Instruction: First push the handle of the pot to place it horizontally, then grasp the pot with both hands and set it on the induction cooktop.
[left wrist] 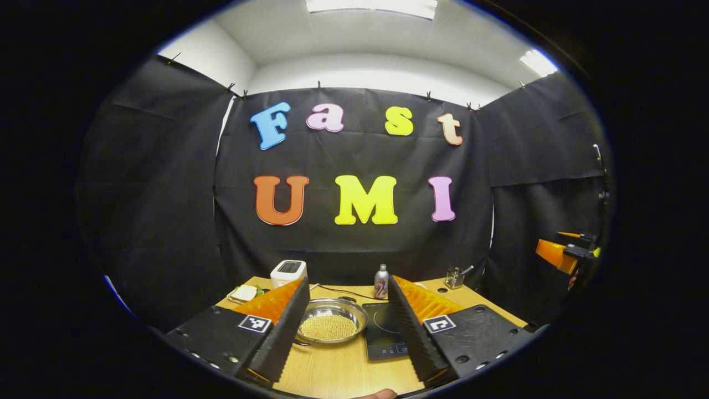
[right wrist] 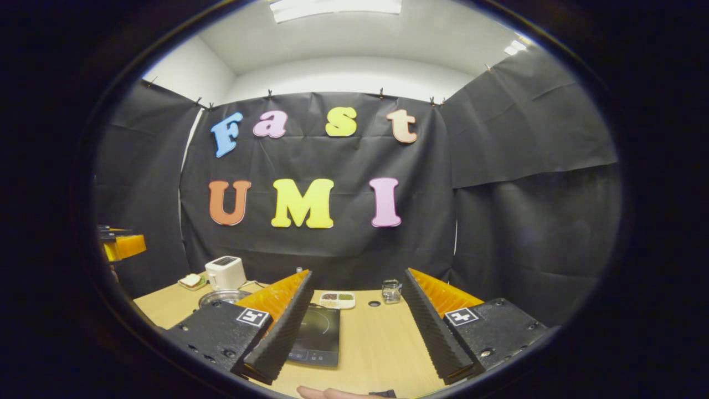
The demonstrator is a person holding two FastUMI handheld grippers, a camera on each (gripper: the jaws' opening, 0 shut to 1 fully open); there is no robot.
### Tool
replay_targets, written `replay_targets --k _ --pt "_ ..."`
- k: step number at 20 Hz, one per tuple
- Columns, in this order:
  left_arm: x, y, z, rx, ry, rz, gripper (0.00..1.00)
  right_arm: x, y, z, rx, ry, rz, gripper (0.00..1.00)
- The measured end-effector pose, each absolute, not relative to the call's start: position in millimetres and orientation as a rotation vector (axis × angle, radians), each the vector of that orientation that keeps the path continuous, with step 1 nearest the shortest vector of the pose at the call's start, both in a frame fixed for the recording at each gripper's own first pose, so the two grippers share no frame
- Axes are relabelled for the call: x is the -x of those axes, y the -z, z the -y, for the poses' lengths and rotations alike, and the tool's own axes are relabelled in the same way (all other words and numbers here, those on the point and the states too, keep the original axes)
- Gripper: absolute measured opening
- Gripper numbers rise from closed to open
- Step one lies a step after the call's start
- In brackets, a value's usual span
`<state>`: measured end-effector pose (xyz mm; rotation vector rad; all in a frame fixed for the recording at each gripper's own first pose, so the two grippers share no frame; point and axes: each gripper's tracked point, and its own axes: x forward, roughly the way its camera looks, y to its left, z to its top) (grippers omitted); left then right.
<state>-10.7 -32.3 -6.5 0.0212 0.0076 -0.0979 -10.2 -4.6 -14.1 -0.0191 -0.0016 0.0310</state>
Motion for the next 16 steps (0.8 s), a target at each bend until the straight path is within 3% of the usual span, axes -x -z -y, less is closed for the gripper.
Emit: replay_targets --k 1,2,3,4,5,6,7,15,16 --pt "6.4 11.4 34.1 -0.030 0.106 -0.023 0.73 8.9 15.3 5.5 0.017 -0.030 0.000 0.97" --pt "3.8 20.0 35.8 -0.034 0.122 -0.046 0.59 8.0 16.0 6.1 0.015 -0.027 0.001 0.98" --pt "-3.0 26.9 39.3 -0.036 0.133 -0.062 0.65 6.6 18.3 7.0 0.013 -0.023 0.001 0.97" --pt "-9.8 31.5 36.7 -0.033 0.126 -0.070 0.63 4.3 20.1 8.0 0.014 -0.017 -0.002 0.97" --pt "-12.3 30.6 29.3 -0.028 0.115 -0.072 0.31 2.1 25.8 8.8 0.017 -0.010 -0.011 0.97" --pt "-17.3 35.9 24.3 -0.029 0.107 -0.086 0.22 0.0 29.6 9.1 0.021 -0.005 -0.023 0.97" --pt "-21.9 45.6 21.1 -0.026 0.096 -0.112 0.00 -1.0 33.3 7.7 0.023 -0.007 -0.033 0.97" --pt "-61.2 133.2 0.3 -0.001 0.102 -0.377 0.00 -9.8 44.2 6.8 0.025 -0.006 -0.067 1.00" --pt "-65.6 149.3 -4.2 0.006 0.096 -0.429 0.10 -10.3 45.0 6.2 0.026 -0.007 -0.070 0.98"
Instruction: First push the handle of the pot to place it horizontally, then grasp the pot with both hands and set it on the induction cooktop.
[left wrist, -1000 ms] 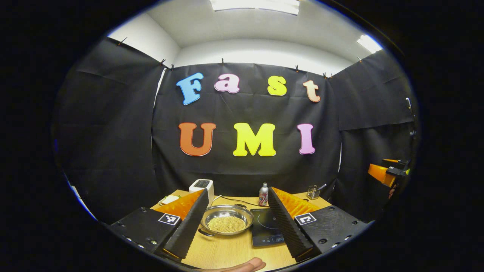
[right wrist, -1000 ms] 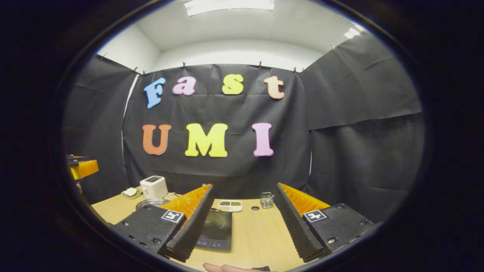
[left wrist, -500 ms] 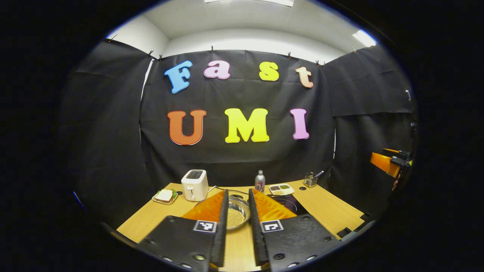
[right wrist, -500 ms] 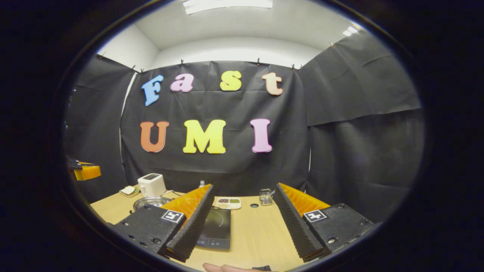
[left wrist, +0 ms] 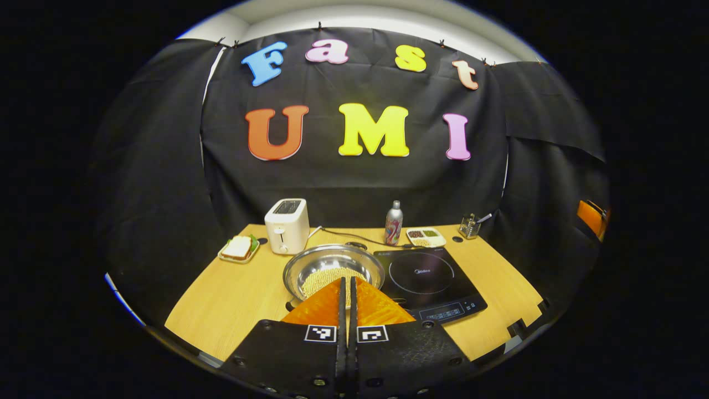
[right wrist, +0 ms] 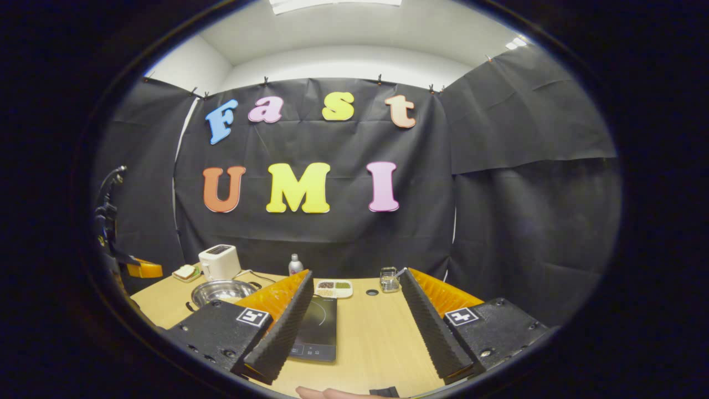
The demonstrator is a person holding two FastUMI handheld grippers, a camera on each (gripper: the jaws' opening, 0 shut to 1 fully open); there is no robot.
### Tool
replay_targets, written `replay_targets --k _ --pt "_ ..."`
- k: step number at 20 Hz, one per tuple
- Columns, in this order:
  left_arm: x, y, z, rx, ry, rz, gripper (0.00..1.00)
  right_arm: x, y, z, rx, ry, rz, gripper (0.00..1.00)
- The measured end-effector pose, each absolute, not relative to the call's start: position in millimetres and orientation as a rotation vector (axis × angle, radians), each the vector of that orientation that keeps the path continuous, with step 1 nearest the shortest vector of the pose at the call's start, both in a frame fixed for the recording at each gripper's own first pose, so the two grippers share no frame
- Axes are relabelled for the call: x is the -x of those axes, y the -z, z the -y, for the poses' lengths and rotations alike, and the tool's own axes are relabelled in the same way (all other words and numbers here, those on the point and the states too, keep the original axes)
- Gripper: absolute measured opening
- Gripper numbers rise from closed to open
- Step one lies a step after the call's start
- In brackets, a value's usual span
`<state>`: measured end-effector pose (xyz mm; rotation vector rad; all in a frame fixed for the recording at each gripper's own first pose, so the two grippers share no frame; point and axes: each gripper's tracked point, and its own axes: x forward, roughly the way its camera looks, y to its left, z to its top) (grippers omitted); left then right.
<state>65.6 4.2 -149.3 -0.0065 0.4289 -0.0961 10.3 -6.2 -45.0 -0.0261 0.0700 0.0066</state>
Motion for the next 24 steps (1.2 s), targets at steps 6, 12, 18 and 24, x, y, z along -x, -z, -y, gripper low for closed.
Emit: replay_targets --k 6,12,18,24 --pt "-87.5 235.5 -19.5 0.009 0.072 -0.689 0.00 -17.7 52.5 5.3 0.045 -0.009 -0.085 1.00" --pt "-101.9 297.1 -24.0 -0.006 0.066 -0.847 0.00 -29.9 67.1 1.4 0.046 -0.014 -0.114 0.97" --pt "-121.6 338.5 -34.0 0.016 0.041 -0.920 0.00 -49.4 85.1 -4.7 0.063 -0.018 -0.142 0.98" --pt "-125.3 363.7 -52.2 0.059 -0.004 -0.973 0.00 -81.8 85.8 -21.1 0.049 -0.046 -0.169 0.98"
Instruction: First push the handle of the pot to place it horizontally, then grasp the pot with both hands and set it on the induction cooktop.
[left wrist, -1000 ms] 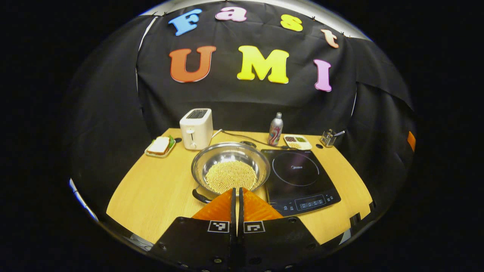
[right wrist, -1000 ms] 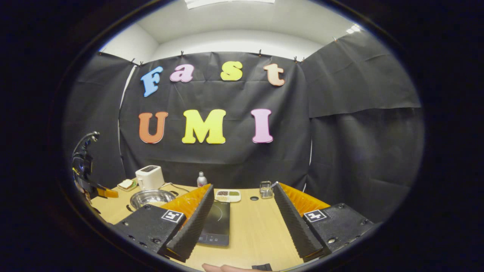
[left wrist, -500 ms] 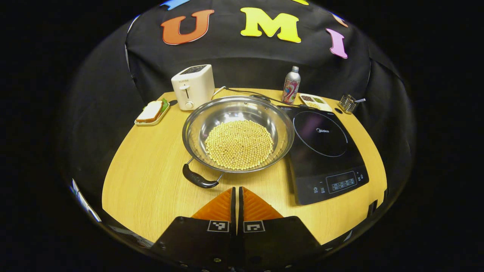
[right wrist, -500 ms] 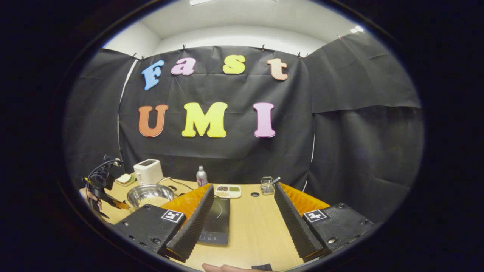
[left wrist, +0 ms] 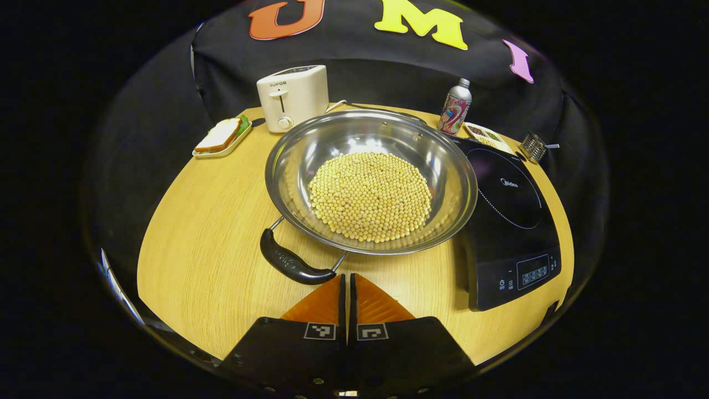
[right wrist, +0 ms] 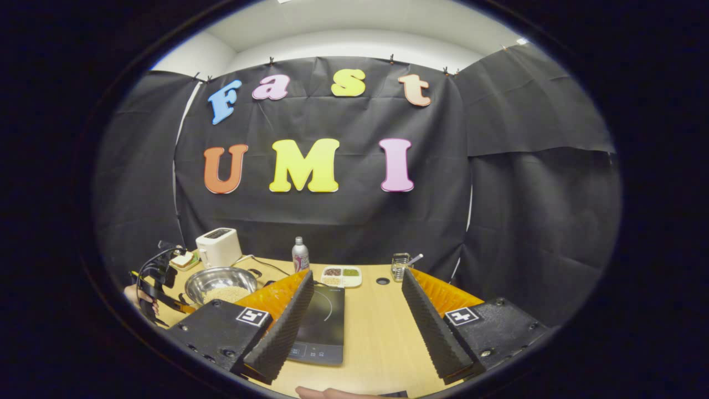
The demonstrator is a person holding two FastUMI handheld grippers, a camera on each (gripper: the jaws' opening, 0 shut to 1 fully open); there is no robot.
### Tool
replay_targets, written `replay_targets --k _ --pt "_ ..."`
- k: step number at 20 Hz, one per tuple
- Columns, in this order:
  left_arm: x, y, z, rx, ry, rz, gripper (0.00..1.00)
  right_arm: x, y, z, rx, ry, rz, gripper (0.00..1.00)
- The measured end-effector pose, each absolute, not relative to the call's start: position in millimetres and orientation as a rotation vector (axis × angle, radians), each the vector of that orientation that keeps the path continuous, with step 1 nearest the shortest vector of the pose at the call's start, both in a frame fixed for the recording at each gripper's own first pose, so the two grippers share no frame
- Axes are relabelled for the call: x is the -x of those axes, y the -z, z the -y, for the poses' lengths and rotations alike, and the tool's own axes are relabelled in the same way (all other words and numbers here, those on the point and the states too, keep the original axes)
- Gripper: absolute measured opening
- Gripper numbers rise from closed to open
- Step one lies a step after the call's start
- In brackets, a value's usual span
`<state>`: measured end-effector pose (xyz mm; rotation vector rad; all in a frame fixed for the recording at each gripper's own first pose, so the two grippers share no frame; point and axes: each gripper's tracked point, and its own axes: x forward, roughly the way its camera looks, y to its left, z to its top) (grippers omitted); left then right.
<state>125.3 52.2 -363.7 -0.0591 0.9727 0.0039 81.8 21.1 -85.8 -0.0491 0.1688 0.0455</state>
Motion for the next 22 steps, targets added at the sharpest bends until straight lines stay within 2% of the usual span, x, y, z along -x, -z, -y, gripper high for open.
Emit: replay_targets --k 1,2,5,6,8,9,11,13,14,15,16,17,18,19,20,21,22 --pt "-126.9 366.4 -60.6 0.072 -0.027 -0.981 0.00 -89.2 84.2 -20.6 0.057 -0.035 -0.167 0.98" --pt "-127.4 367.3 -64.6 0.098 -0.035 -0.989 0.11 -96.3 82.5 -20.9 0.064 -0.024 -0.164 0.97" --pt "-126.7 364.4 -61.8 0.169 -0.017 -0.988 0.11 -117.1 82.4 -28.7 0.083 -0.004 -0.164 0.98" --pt "-126.9 361.0 -59.6 0.176 -0.005 -0.983 0.00 -123.0 85.1 -35.4 0.078 -0.014 -0.172 0.98" --pt "-125.5 350.0 -44.8 0.206 0.042 -0.973 0.00 -134.6 87.8 -46.4 0.060 -0.037 -0.185 1.00" --pt "-128.3 343.6 -39.6 0.205 0.058 -0.957 0.00 -140.9 89.8 -49.5 0.058 -0.042 -0.192 0.98" --pt "-134.1 338.9 -40.9 0.202 0.041 -0.942 0.00 -153.1 93.7 -58.8 0.068 -0.058 -0.206 1.00" --pt "-136.5 341.4 -41.3 0.226 0.025 -0.951 0.00 -163.6 98.5 -65.8 0.072 -0.071 -0.226 0.98" --pt "-137.2 344.7 -46.3 0.217 0.009 -0.958 0.11 -167.4 100.3 -69.2 0.066 -0.082 -0.236 0.99" --pt "-137.1 348.8 -44.3 0.238 0.016 -0.970 0.12 -170.9 101.7 -71.3 0.060 -0.088 -0.243 0.98" --pt "-136.5 349.8 -42.9 0.263 0.019 -0.980 0.00 -174.5 102.0 -71.9 0.058 -0.088 -0.246 0.98" --pt "-138.4 354.3 -45.0 0.278 0.019 -0.993 0.11 -178.0 102.5 -71.6 0.060 -0.084 -0.247 0.98" --pt "-139.5 357.3 -49.8 0.284 0.000 -1.002 0.00 -181.2 102.4 -72.0 0.063 -0.079 -0.245 0.98" --pt "-141.9 358.8 -57.6 0.279 -0.028 -1.003 0.00 -184.4 101.9 -72.1 0.065 -0.074 -0.242 0.98" --pt "-145.2 359.9 -66.4 0.271 -0.058 -0.998 0.12 -186.2 102.8 -72.9 0.067 -0.073 -0.237 0.98" --pt "-148.5 361.3 -74.9 0.265 -0.088 -0.989 0.00 -188.0 104.0 -73.4 0.068 -0.071 -0.231 0.98" --pt "-151.0 363.1 -82.6 0.266 -0.111 -0.985 0.11 -189.2 106.9 -71.4 0.067 -0.059 -0.223 0.99"
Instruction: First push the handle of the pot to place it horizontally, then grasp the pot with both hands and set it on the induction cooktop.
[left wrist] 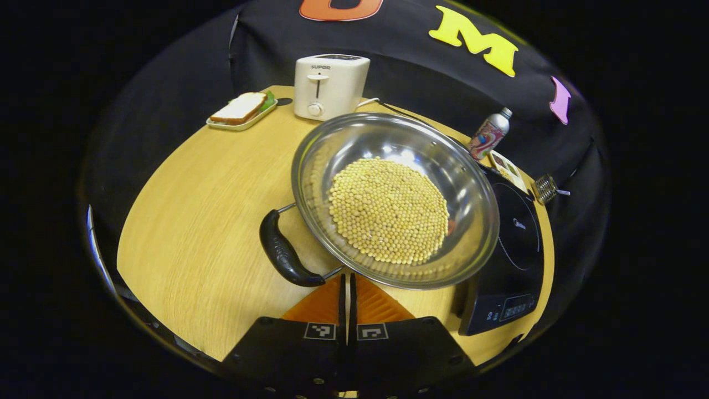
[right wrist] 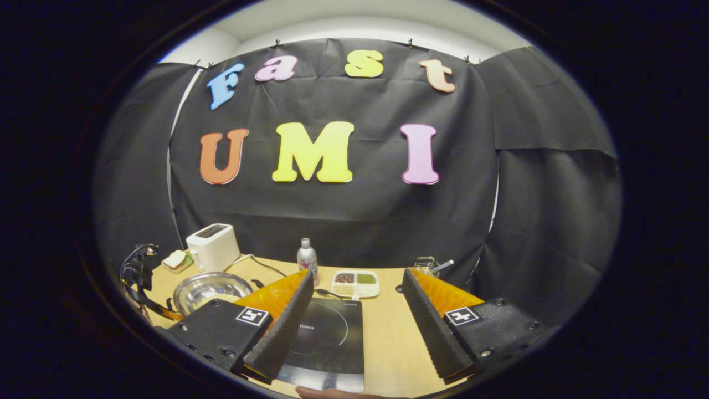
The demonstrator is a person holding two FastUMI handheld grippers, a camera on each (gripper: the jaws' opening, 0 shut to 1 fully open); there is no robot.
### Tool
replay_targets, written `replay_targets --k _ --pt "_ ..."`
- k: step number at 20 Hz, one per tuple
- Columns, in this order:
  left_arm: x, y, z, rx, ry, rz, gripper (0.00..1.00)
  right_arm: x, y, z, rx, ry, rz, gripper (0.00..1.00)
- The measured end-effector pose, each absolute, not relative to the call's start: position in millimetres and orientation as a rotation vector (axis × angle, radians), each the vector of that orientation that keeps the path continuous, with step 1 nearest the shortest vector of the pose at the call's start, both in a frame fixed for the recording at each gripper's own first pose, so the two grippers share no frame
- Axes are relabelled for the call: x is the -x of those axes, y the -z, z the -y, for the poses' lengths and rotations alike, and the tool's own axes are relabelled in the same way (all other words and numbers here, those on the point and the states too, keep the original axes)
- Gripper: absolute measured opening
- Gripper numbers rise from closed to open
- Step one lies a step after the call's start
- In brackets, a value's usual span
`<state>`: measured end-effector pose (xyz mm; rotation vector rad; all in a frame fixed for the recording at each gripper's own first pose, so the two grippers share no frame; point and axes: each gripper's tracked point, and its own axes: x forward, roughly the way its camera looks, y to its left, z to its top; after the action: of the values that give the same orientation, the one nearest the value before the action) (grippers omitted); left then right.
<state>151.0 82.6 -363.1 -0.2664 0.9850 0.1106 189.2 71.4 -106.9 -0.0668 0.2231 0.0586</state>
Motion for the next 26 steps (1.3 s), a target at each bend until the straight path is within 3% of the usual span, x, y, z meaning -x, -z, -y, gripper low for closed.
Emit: replay_targets --k 1,2,3,4,5,6,7,17,18,19,20,26 --pt "-153.4 364.9 -84.8 0.281 -0.115 -0.986 0.00 -190.8 110.0 -69.4 0.063 -0.041 -0.220 0.98" --pt "-156.3 365.5 -87.1 0.291 -0.119 -0.991 0.10 -192.0 113.5 -71.8 0.058 -0.033 -0.217 0.97" --pt "-158.6 367.7 -93.5 0.290 -0.125 -0.993 0.11 -192.4 116.0 -76.3 0.053 -0.036 -0.215 0.98" --pt "-160.7 368.5 -100.1 0.279 -0.136 -0.992 0.11 -192.4 119.7 -80.7 0.052 -0.041 -0.214 0.98" --pt "-163.3 370.2 -107.1 0.267 -0.151 -0.990 0.00 -193.5 122.3 -83.7 0.053 -0.041 -0.213 0.98" --pt "-165.7 371.2 -112.0 0.263 -0.156 -0.990 0.11 -194.4 126.8 -84.8 0.055 -0.037 -0.217 0.98" --pt "-169.2 370.0 -115.5 0.265 -0.164 -0.990 0.00 -194.4 130.5 -87.7 0.059 -0.042 -0.227 0.98" --pt "-207.7 368.6 -151.9 0.199 -0.199 -1.010 0.00 -187.8 125.2 -86.8 0.049 -0.013 -0.211 0.98" --pt "-211.9 369.0 -153.9 0.190 -0.188 -1.017 0.11 -188.1 123.1 -88.2 0.050 -0.015 -0.206 0.98" --pt "-216.6 368.8 -156.1 0.187 -0.183 -1.022 0.11 -187.6 122.4 -89.3 0.049 -0.018 -0.206 0.98" --pt "-222.1 368.1 -157.3 0.177 -0.174 -1.026 0.00 -187.0 122.6 -91.2 0.048 -0.020 -0.206 0.98" --pt "-251.5 367.7 -172.8 0.149 -0.157 -1.035 0.00 -189.0 129.1 -97.3 0.032 -0.015 -0.217 0.98"
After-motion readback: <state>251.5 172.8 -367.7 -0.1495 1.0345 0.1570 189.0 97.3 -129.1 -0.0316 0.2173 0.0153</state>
